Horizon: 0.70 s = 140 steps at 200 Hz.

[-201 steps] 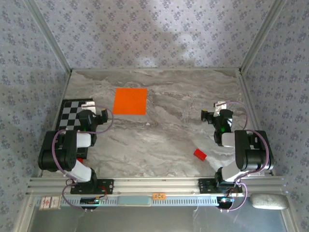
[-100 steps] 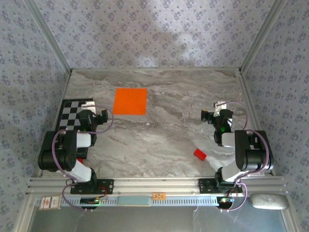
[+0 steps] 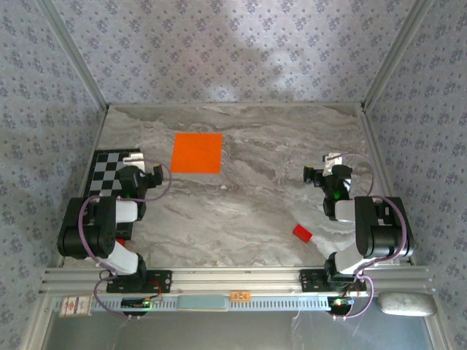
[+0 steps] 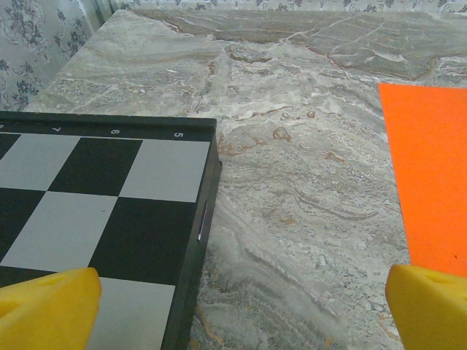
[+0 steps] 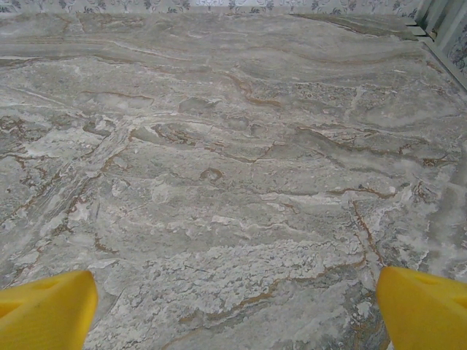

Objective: Fold a paper plane with a square sheet of paper (pick it up from the middle)
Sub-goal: Move the square sheet of paper to the center of the table.

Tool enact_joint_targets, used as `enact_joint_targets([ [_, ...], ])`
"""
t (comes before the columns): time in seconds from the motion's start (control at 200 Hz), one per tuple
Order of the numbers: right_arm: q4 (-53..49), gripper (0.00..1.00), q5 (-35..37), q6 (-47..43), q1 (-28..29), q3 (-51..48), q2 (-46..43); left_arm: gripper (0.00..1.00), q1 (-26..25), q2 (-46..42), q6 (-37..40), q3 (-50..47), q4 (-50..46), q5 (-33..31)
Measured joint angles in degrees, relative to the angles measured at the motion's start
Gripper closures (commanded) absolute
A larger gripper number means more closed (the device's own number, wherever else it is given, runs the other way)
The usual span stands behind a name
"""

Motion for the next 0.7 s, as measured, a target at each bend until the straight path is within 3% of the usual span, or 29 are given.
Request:
enact_joint_targets([
  [0.175,-2.9,0.00,-1.1,-0.4,0.2,0.0,-2.5,0.00,0.0,-2.1,0.0,0.0,-2.5,0.2],
  [0.32,-10.1,0.00,0.7,-0.1,1.0,1.9,-10.1,0.00,0.0,-11.0,-1.8,2.2,-12.7,-0.9],
  [0.465,-21.3,0.00,4.4,4.7,1.9,10.1,-14.0,0.00,-0.1,-16.6,-9.7,12.5,-28.9,-2.0],
  [0.7,-39.0,0.00,3.2,16.1,5.1,26.5,-9.0,0.00,-1.9,-12.9,-21.8,27.3,-46.3,1.8],
])
